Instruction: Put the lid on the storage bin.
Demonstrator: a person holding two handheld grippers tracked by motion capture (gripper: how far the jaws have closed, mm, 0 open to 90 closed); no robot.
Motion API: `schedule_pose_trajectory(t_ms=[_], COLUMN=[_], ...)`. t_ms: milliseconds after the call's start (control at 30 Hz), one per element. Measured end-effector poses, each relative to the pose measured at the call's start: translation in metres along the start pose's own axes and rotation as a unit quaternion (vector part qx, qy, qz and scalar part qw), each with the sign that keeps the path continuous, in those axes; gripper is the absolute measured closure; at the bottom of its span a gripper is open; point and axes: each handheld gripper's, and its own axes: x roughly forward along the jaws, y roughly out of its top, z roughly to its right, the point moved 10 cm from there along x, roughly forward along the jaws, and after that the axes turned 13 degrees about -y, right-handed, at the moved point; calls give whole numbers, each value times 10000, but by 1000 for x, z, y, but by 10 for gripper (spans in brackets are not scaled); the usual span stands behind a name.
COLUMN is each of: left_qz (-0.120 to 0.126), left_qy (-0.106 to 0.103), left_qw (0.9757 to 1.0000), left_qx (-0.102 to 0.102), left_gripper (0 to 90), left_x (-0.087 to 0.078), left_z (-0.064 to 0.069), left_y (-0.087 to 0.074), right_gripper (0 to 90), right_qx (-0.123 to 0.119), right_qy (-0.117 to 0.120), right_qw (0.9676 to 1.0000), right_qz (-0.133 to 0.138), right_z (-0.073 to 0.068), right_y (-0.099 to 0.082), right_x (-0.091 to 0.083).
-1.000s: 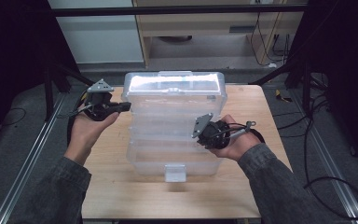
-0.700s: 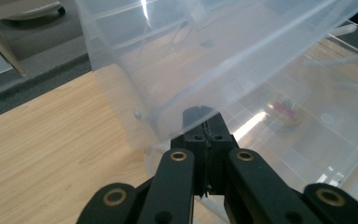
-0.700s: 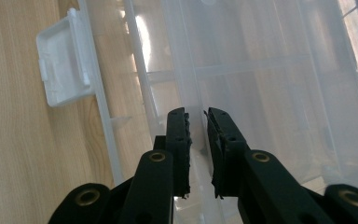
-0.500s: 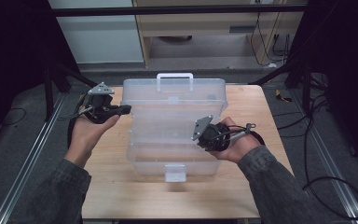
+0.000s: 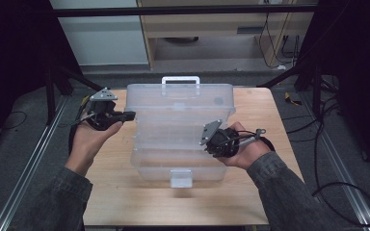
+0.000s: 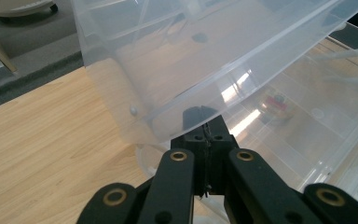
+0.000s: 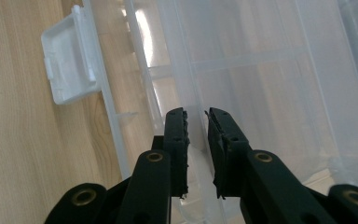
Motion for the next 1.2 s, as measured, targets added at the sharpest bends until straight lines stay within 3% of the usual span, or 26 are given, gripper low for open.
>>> schedule_pose_trajectory(t_ms=[433, 967, 1200], left_qz=[-35, -116, -78], left_qy=[-114, -264, -260], left_qw=[9999, 9996, 9996], left_qx=[43, 19, 12], left_gripper=[899, 899, 900], left_x=[0, 6, 8], left_z=[7, 17, 17], left_y=[-11, -32, -40], right_gripper=[706, 694, 740], right_qx=[236, 697, 830], right_qy=[-64, -224, -363], right_qw=[9996, 9967, 9950], right_qz=[148, 347, 411], right_z=[-1, 2, 5], right_y=[-2, -1, -8], right_x=[-11, -35, -44])
